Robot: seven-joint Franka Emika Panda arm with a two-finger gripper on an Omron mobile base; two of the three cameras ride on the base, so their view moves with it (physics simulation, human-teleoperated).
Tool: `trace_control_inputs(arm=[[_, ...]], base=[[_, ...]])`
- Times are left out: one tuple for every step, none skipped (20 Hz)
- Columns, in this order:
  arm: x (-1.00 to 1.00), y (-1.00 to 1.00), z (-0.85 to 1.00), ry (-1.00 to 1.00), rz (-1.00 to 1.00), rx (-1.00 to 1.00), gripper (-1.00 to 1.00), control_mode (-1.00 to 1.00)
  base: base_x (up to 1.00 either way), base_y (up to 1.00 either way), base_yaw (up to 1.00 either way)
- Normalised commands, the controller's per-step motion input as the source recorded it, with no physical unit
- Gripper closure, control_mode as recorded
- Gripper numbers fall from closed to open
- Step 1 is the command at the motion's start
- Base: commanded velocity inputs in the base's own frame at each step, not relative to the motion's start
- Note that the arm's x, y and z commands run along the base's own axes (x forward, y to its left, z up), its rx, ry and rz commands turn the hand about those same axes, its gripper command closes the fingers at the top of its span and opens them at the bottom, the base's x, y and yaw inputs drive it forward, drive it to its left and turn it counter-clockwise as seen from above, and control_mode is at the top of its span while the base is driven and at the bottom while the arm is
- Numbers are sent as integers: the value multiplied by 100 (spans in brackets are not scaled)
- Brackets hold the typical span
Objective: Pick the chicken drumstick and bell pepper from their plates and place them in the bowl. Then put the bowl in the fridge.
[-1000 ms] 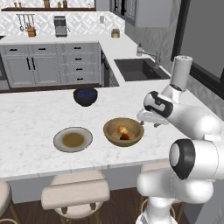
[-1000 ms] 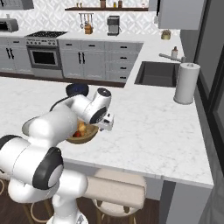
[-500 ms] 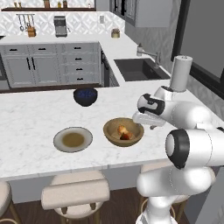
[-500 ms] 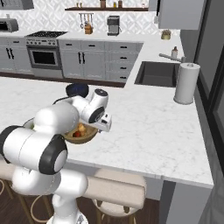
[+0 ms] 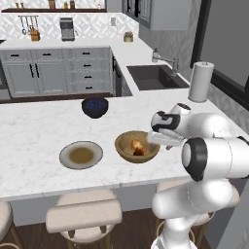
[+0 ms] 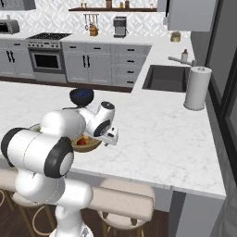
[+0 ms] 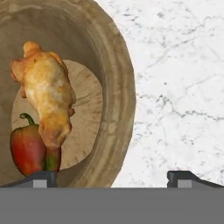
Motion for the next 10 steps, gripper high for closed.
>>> trace_control_inputs(arm=[[0, 0, -29, 2, 0, 0, -100, -100], [0, 6, -26, 1, 0, 0, -100, -100], [0, 16, -27, 2, 0, 0, -100, -100], [0, 38, -33, 2, 0, 0, 100, -100], [0, 51, -40, 4, 0, 0, 100, -100], [16, 60, -44, 9, 0, 0, 100, -100], [19, 51, -41, 9, 0, 0, 100, -100], [18, 37, -41, 7, 0, 0, 100, -100], [6, 21, -43, 8, 0, 0, 100, -100], [6, 4, -32, 6, 0, 0, 100, -100]], base=[[0, 0, 0], [0, 0, 0], [0, 0, 0], [0, 0, 0], [0, 0, 0], [0, 0, 0], [0, 0, 0], [0, 0, 0], [0, 0, 0], [0, 0, 0]])
